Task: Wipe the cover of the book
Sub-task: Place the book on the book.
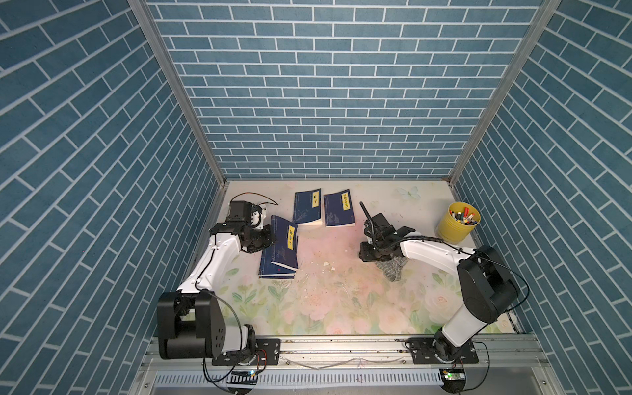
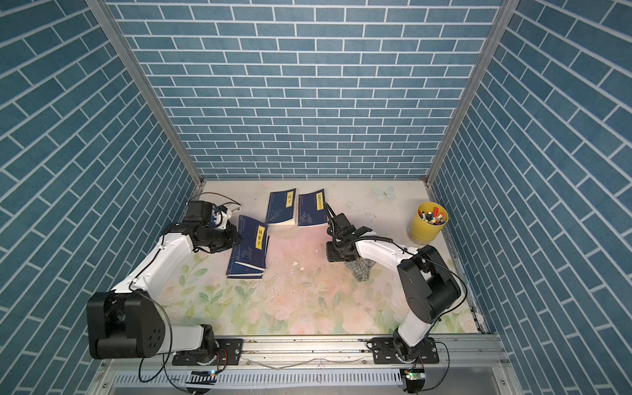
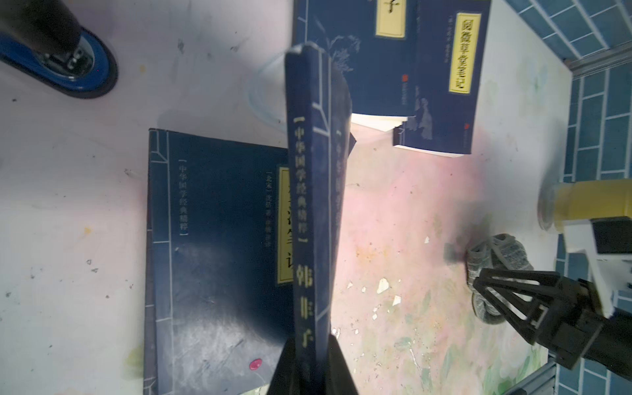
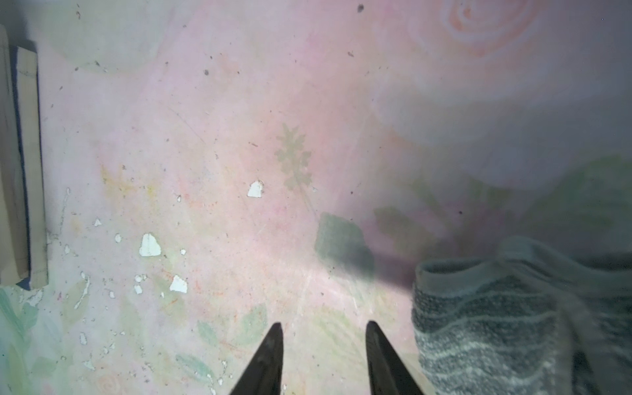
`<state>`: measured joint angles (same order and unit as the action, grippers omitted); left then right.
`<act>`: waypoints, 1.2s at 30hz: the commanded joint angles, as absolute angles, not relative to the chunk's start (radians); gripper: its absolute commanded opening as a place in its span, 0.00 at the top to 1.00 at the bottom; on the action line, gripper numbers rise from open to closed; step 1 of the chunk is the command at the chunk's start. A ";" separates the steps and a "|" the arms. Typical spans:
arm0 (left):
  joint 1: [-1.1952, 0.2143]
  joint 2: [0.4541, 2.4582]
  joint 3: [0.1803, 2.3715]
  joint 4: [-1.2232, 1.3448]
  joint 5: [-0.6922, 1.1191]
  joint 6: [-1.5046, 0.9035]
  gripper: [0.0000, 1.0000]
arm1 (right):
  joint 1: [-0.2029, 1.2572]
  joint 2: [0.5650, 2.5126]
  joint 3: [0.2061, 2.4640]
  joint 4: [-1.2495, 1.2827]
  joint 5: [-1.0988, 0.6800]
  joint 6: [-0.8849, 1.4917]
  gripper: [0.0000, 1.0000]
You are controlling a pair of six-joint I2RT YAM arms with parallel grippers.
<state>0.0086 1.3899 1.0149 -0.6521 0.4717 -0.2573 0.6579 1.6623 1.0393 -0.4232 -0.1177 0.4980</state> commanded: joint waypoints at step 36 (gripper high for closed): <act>0.015 1.592 1.028 -0.641 0.163 -0.178 0.71 | 0.649 1.713 1.091 -0.423 -0.144 0.465 0.58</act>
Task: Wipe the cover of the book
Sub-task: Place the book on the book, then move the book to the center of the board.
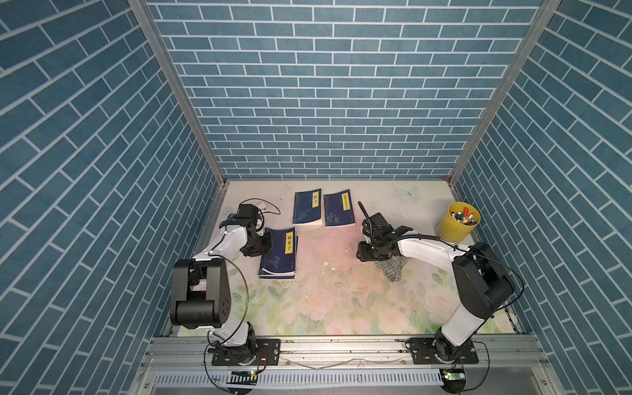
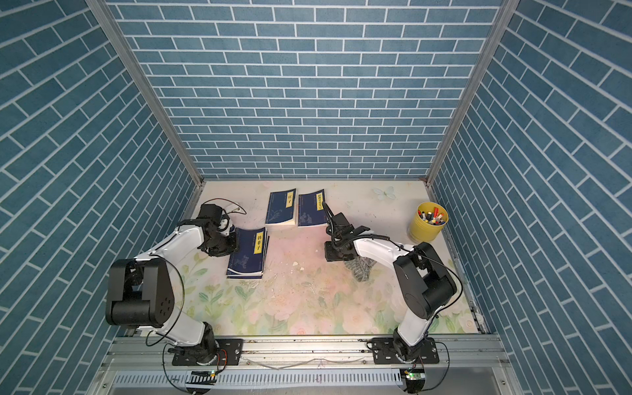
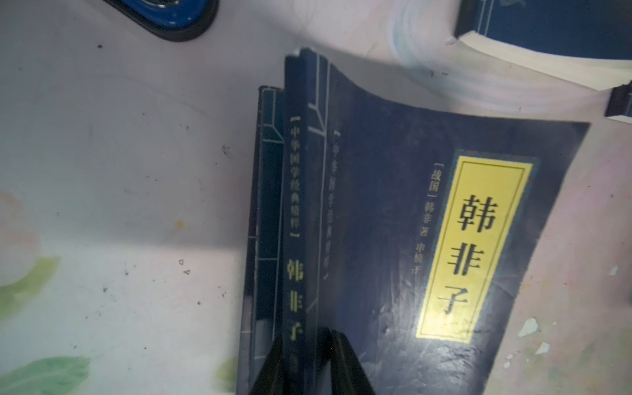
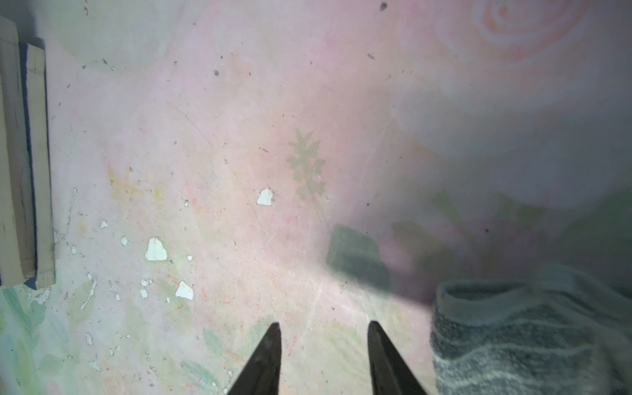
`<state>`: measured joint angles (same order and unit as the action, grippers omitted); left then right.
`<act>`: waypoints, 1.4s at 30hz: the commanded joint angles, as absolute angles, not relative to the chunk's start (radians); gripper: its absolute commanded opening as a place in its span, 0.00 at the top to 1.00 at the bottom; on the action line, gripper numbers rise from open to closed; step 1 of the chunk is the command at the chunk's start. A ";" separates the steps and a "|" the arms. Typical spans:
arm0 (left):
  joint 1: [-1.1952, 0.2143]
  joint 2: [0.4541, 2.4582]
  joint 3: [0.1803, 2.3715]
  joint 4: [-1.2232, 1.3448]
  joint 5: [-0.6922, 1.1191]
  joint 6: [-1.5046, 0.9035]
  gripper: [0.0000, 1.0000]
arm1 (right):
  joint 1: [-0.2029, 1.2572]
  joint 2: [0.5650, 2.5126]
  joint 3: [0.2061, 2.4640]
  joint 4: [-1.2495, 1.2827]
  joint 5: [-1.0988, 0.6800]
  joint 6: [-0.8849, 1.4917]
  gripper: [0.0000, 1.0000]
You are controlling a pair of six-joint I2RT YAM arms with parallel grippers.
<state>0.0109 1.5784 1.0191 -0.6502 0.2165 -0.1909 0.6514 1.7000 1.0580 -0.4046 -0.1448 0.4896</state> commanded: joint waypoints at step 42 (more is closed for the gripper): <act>-0.442 2.022 1.387 -0.075 0.096 -0.431 0.30 | 0.445 2.376 1.987 -0.666 -0.358 0.370 0.55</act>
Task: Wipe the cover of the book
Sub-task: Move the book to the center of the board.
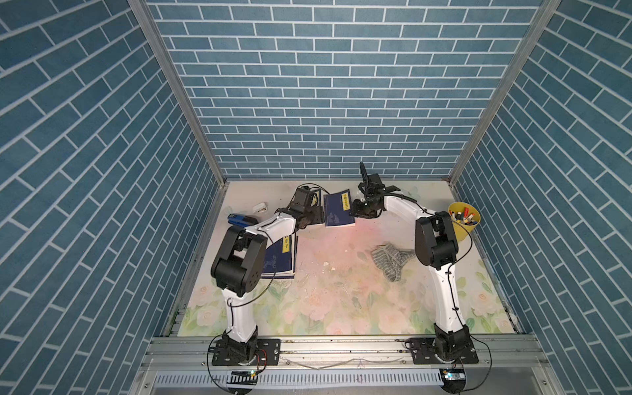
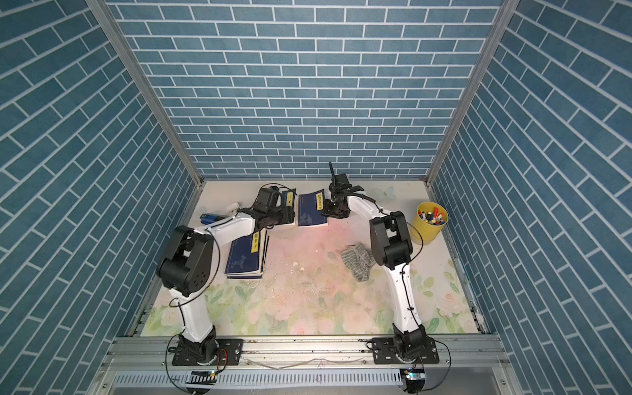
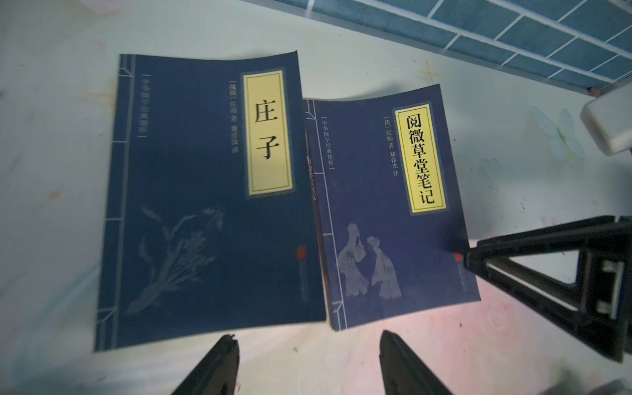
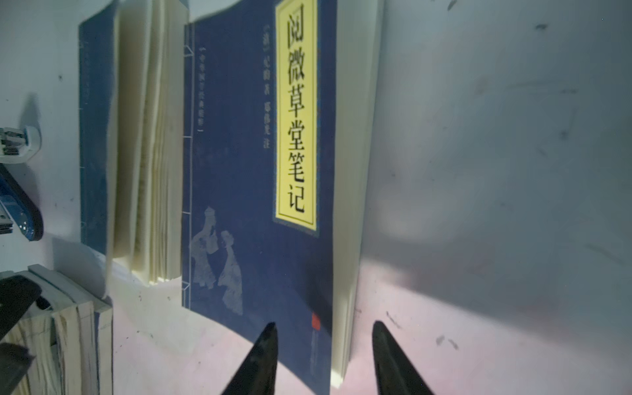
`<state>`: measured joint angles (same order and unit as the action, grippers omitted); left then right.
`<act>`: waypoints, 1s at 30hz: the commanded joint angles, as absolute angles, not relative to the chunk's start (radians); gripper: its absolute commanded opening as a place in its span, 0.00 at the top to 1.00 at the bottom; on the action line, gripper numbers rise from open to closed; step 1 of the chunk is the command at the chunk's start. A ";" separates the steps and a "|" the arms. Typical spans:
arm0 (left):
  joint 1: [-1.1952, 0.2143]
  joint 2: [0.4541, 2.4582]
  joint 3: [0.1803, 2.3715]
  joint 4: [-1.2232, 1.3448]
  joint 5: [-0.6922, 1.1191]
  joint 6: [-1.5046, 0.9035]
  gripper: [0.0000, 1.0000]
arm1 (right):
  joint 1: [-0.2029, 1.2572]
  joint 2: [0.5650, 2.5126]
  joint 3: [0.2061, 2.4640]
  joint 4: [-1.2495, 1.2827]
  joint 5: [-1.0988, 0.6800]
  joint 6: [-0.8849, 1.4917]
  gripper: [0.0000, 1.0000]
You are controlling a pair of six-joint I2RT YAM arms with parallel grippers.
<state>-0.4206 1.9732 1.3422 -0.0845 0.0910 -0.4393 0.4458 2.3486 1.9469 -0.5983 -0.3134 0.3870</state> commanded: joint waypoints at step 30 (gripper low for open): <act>-0.444 2.309 1.578 -0.095 0.264 -0.517 0.47 | 0.446 2.427 2.024 -0.715 -0.362 0.355 0.81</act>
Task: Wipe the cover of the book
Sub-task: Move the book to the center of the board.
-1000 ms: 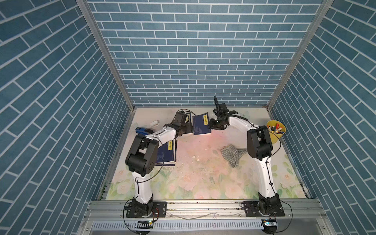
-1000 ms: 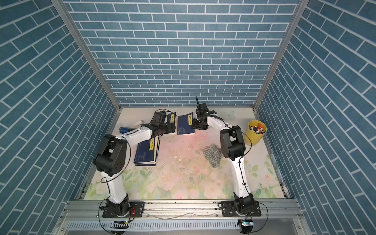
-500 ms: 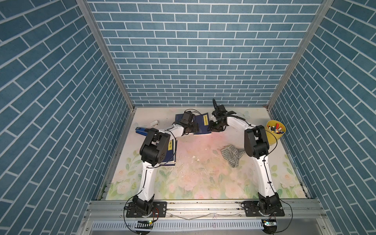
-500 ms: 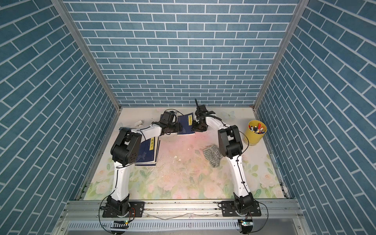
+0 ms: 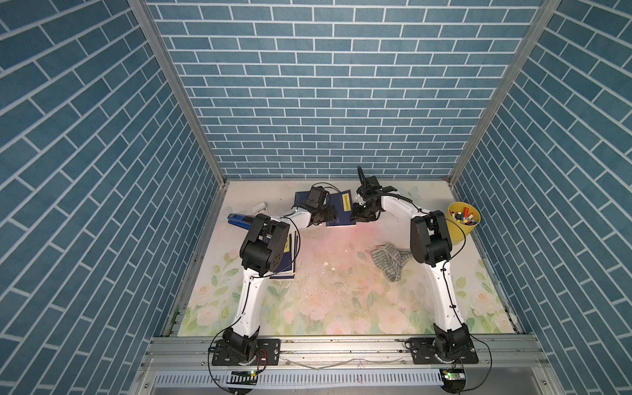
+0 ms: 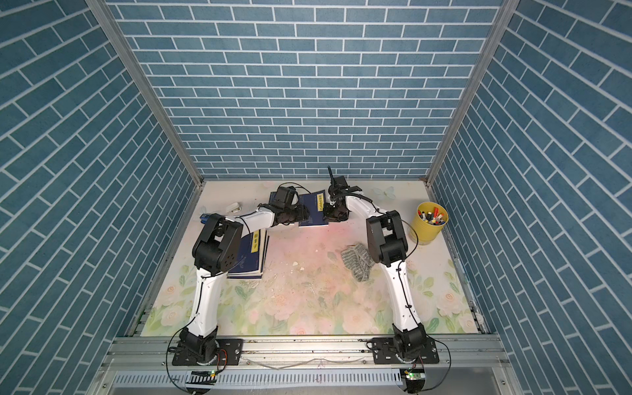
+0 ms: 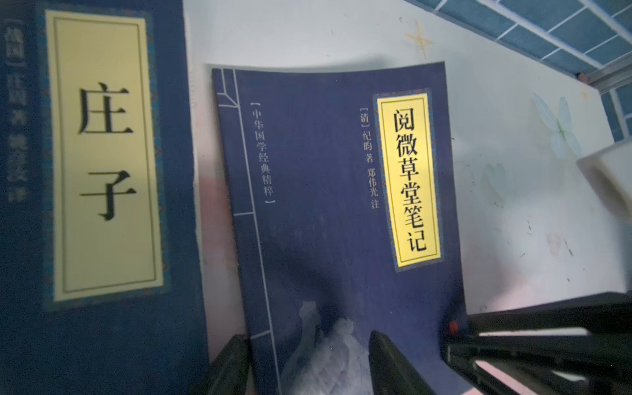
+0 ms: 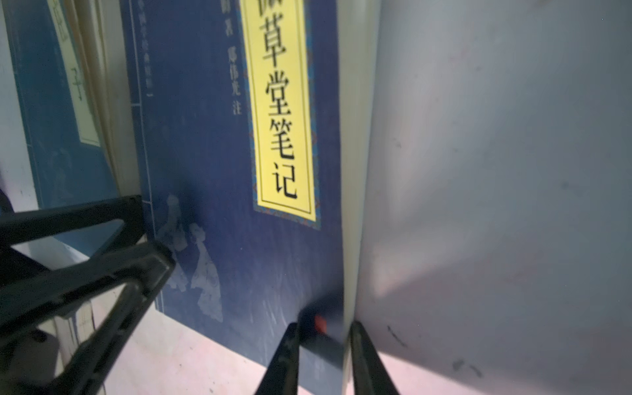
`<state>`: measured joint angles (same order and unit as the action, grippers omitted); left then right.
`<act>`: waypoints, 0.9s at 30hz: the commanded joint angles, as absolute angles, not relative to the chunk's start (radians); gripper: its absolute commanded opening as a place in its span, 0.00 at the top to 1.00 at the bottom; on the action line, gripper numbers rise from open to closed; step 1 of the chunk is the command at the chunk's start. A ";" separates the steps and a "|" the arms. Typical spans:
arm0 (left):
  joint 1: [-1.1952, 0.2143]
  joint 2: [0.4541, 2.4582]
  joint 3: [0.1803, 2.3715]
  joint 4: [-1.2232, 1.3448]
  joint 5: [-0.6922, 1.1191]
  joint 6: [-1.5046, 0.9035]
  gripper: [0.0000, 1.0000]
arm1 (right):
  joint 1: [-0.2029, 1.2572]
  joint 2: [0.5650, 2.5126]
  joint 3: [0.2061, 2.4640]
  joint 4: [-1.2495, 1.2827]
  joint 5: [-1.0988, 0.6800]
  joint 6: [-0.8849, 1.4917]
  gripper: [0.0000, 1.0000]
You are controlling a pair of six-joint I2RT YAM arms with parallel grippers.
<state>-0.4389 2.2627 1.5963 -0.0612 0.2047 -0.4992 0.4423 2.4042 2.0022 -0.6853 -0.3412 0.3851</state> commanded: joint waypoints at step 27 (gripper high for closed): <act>-0.730 1.621 0.774 0.171 0.267 -0.698 0.94 | 0.769 1.746 1.137 -0.513 -0.143 0.571 0.89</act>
